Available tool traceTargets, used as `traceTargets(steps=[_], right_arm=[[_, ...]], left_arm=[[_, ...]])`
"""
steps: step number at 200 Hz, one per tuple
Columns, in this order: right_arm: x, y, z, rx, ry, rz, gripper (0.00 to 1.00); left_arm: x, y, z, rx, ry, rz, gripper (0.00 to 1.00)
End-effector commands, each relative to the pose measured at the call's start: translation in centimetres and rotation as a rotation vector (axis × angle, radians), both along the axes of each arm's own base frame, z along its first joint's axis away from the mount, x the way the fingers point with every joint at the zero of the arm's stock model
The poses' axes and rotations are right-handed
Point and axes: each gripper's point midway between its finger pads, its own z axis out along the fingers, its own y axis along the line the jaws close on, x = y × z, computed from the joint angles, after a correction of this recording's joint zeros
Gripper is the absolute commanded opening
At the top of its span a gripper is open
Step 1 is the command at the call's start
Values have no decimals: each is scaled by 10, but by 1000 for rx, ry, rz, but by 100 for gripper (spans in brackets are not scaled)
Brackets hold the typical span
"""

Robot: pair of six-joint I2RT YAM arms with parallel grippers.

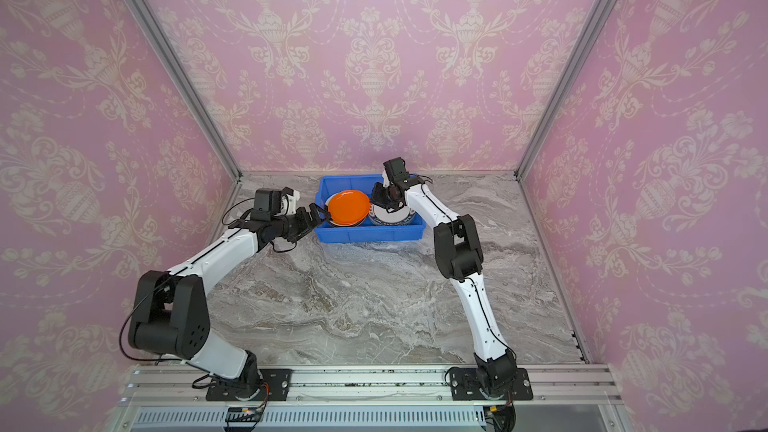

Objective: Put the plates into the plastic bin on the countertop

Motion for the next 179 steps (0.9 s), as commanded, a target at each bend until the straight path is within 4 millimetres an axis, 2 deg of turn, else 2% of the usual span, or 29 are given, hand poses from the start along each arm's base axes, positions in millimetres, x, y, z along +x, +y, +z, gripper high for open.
traceTargets(steps=[1, 15, 38, 81, 111, 140, 179], right_arm=[[-4, 21, -13, 32, 35, 22, 20], [-5, 29, -14, 44, 39, 31, 20], [-8, 37, -5, 62, 19, 44, 18], [-6, 36, 10, 87, -2, 43, 18], [-6, 39, 9, 89, 11, 53, 27], [-9, 30, 11, 38, 1, 43, 30], [-10, 7, 36, -41, -55, 34, 37]], left_arm=[[8, 6, 2, 26, -14, 0, 99], [8, 8, 1, 26, -10, 2, 99], [7, 11, 1, 29, -12, 8, 99], [9, 9, -5, 13, -2, 7, 99], [8, 9, -4, 13, -4, 6, 99], [7, 10, -2, 19, -9, 7, 99], [10, 13, 3, 29, -31, 20, 99]])
